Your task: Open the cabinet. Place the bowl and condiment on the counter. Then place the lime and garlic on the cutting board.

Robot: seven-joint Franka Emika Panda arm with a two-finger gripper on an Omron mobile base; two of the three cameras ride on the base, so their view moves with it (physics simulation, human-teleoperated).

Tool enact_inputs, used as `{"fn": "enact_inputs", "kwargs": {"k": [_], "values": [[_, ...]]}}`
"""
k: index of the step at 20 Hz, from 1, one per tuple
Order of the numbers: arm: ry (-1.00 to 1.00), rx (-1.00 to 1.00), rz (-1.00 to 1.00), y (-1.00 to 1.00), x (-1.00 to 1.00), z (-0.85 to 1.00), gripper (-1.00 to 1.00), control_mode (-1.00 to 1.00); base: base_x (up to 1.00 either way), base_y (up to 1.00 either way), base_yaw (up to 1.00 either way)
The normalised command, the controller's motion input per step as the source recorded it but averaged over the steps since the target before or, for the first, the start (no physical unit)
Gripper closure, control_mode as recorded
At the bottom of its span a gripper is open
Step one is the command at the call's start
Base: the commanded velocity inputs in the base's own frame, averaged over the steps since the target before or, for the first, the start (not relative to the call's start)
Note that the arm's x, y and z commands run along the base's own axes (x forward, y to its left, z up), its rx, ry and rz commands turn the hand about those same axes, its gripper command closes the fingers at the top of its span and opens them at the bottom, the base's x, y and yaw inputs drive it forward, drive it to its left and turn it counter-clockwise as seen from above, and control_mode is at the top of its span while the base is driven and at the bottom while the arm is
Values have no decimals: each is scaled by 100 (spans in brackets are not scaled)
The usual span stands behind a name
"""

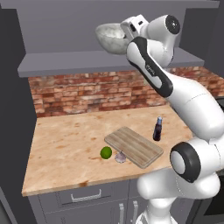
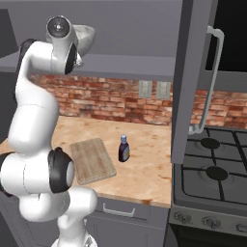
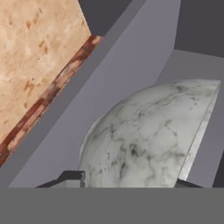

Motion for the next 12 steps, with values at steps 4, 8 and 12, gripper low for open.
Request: {"fn": "enact_inputs", "kwargs": {"k": [4, 8, 12], "values": [[0, 0, -1, -4, -36, 0, 100, -100, 0, 0, 0], [0, 0, -3, -12, -45, 0, 100, -100, 0, 0, 0], [0, 0, -4, -14, -48, 0, 100, -100, 0, 0, 0]]}}
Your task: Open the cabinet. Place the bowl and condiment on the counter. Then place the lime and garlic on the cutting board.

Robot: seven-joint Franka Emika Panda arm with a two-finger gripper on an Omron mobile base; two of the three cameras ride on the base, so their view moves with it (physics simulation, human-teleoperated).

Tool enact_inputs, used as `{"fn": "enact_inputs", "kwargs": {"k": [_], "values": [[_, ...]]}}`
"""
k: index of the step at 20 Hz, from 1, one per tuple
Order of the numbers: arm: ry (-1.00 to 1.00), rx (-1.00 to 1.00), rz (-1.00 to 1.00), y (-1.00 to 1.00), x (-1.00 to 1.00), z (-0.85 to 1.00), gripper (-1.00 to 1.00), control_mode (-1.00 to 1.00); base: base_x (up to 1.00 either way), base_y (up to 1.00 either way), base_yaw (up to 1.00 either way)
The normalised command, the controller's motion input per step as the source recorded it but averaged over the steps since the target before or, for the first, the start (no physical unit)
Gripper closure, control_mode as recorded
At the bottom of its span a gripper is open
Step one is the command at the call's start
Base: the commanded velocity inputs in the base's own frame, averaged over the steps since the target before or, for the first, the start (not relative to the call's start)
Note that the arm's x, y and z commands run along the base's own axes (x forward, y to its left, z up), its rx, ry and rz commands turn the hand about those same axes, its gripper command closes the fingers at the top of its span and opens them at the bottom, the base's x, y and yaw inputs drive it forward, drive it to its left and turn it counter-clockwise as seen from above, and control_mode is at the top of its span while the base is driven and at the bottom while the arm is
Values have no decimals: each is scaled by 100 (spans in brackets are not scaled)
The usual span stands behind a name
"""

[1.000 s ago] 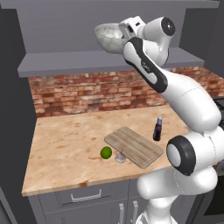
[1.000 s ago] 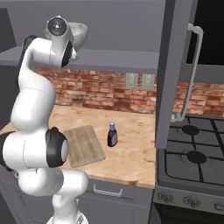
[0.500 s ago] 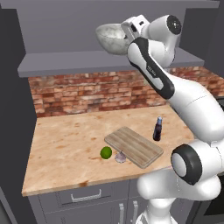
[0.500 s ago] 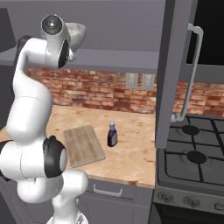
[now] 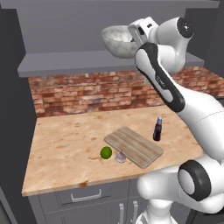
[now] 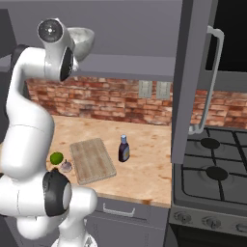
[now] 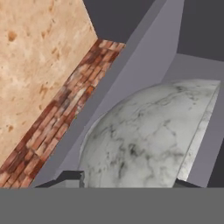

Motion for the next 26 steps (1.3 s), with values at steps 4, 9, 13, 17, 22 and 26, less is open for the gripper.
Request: {"fn": "enact_inputs", "kwargs": {"k": [4, 9, 13, 17, 22, 26], "values": [[0, 0, -4, -15, -50, 0, 100, -100, 0, 0, 0], [0, 0, -5, -14, -49, 0, 100, -100, 0, 0, 0], [0, 0, -5, -13, -47, 0, 100, -100, 0, 0, 0], [0, 0, -5, -15, -42, -3, 100, -100, 0, 0, 0], [0, 0, -6, -15, -34, -6, 100, -100, 0, 0, 0], [0, 0, -7, -15, -29, -12, 100, -100, 0, 0, 0]]}}
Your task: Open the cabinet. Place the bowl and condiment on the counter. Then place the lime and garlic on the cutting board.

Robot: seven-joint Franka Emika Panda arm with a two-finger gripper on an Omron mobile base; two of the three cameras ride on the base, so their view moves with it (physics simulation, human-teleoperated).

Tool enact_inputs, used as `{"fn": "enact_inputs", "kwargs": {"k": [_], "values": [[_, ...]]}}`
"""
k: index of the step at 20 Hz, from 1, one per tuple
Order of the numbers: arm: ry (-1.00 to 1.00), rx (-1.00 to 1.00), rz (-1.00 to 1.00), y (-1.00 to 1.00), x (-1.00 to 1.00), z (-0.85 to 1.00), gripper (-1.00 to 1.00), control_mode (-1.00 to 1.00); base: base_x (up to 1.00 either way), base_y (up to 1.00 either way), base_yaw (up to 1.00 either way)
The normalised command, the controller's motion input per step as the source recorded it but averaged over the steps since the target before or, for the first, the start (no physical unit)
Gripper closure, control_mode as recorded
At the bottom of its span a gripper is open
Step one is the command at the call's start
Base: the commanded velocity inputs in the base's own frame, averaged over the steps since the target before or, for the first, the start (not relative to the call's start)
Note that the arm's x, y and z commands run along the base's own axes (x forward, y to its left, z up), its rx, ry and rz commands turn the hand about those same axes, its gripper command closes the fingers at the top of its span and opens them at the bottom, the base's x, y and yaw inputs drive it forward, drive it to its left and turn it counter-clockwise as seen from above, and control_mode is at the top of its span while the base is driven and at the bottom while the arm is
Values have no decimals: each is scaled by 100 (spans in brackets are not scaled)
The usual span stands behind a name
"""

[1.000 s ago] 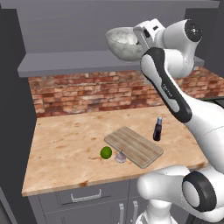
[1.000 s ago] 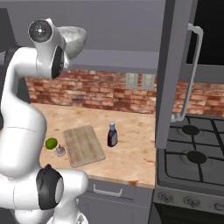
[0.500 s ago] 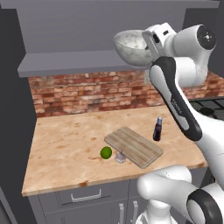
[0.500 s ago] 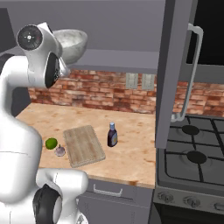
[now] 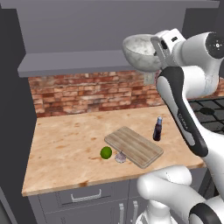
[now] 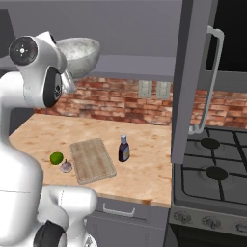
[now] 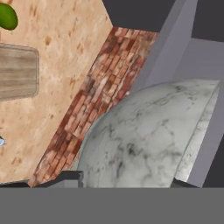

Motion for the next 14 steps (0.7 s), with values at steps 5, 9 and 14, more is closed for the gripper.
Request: {"fn": "enact_inputs", "kwargs": {"k": [5, 9, 14], "values": [[0, 0, -8, -18, -27, -12, 100, -100, 0, 0, 0], [0, 0, -8, -20, -24, -18, 100, -100, 0, 0, 0], [1, 0, -5, -19, -7, -19, 100, -100, 0, 0, 0]]}}
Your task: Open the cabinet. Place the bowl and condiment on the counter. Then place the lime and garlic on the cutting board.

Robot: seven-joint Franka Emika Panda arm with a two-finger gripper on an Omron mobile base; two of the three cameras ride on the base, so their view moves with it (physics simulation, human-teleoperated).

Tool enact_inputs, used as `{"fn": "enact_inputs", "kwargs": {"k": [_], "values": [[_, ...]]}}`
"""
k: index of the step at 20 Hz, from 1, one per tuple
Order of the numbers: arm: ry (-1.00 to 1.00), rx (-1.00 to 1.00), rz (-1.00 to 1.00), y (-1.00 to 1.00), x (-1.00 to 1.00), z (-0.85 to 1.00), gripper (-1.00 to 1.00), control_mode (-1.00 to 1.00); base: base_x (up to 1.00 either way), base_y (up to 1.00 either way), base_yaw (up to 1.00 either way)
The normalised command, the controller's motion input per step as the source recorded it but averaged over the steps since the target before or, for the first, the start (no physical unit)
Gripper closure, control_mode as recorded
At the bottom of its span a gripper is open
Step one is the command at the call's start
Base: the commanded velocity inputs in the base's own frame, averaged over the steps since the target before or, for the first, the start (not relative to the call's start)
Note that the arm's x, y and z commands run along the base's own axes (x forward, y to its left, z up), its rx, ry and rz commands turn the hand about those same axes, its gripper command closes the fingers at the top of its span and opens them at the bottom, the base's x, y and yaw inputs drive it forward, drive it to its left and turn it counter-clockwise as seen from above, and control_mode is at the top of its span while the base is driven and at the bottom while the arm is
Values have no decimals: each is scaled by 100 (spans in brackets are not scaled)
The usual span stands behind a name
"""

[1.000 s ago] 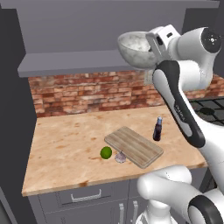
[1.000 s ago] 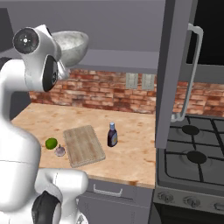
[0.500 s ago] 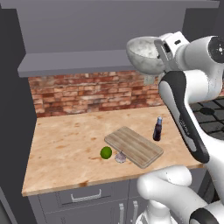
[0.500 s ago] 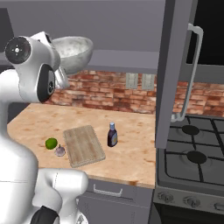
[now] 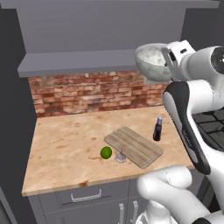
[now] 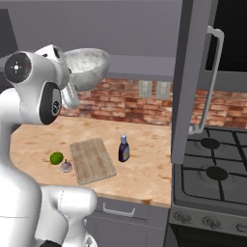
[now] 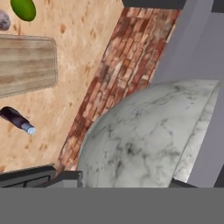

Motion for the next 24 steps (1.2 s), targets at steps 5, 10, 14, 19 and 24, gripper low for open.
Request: {"fn": "enact_inputs", "kwargs": {"k": [5, 10, 14, 19, 24], "values": [[0, 0, -7, -25, -14, -25, 100, -100, 0, 0, 0], [0, 0, -10, -28, -20, -27, 100, -100, 0, 0, 0], [0, 1, -10, -27, -20, -28, 100, -100, 0, 0, 0], [0, 0, -10, -26, -18, -25, 100, -100, 0, 0, 0], [0, 1, -9, -25, -20, -26, 100, -100, 0, 0, 0]]}}
